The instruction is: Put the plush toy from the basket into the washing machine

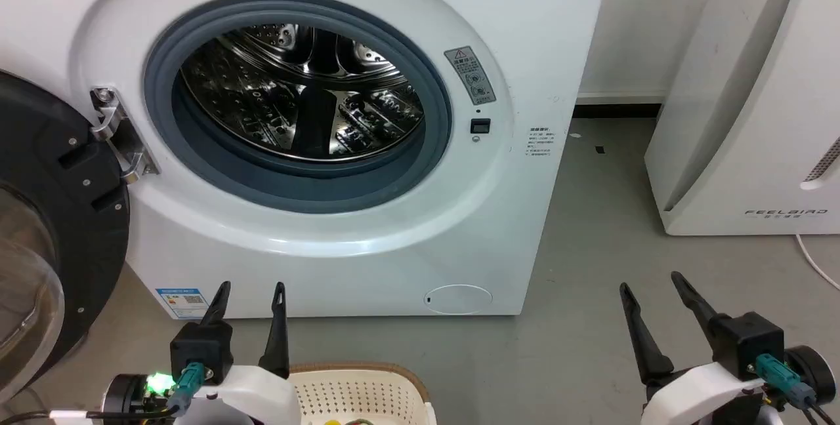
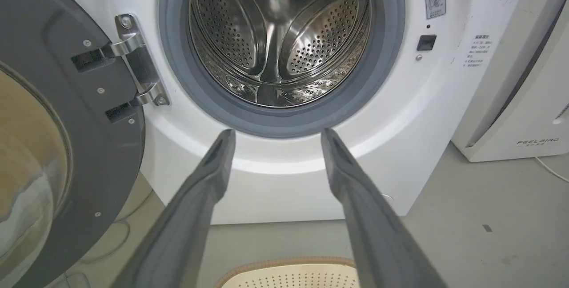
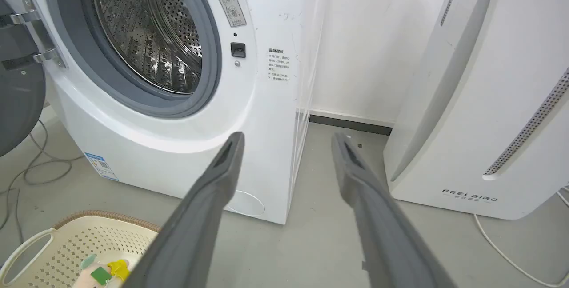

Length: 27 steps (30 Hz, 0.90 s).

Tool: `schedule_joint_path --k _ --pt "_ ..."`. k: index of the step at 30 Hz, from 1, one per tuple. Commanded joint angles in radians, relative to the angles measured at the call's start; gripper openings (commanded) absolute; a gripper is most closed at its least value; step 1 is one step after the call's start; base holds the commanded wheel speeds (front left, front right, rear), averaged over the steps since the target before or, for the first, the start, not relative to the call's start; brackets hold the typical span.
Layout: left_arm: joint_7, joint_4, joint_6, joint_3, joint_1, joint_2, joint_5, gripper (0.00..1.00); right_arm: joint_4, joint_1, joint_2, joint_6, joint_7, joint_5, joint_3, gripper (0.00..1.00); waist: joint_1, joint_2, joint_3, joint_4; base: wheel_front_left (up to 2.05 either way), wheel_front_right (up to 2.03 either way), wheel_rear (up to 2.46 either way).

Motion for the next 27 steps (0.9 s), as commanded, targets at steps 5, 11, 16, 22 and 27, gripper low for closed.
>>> schedule_joint_path --k 5,11,16,22,27 --pt "-0.018 0.017 0.007 -0.009 -0.002 0.000 -0.009 1.00 -0.005 0.001 0.000 0.000 -0.018 0.008 -0.007 1.00 0.0000 0.0000 0.005 -0.001 0.00 0.00 0.00" --pt "-0.031 0.046 0.012 -0.019 -0.010 0.000 -0.019 1.00 -0.012 -0.002 0.000 0.000 -0.030 0.006 -0.013 1.00 0.0000 0.0000 0.019 -0.003 0.00 0.00 0.00" --pt "-0.039 0.071 0.014 -0.025 -0.021 0.000 -0.028 1.00 -0.016 -0.006 0.000 0.000 -0.039 0.007 -0.013 1.00 0.0000 0.0000 0.032 -0.005 0.00 0.00 0.00" --pt "-0.052 0.122 0.014 -0.035 -0.045 0.000 -0.040 1.00 -0.028 -0.013 0.000 0.000 -0.051 0.003 -0.013 1.00 0.0000 0.0000 0.058 -0.007 0.00 0.00 0.00" --pt "-0.062 0.166 0.014 -0.042 -0.073 0.000 -0.049 1.00 -0.038 -0.021 0.000 0.000 -0.062 0.001 -0.015 1.00 0.0000 0.0000 0.087 -0.009 0.00 0.00 0.00"
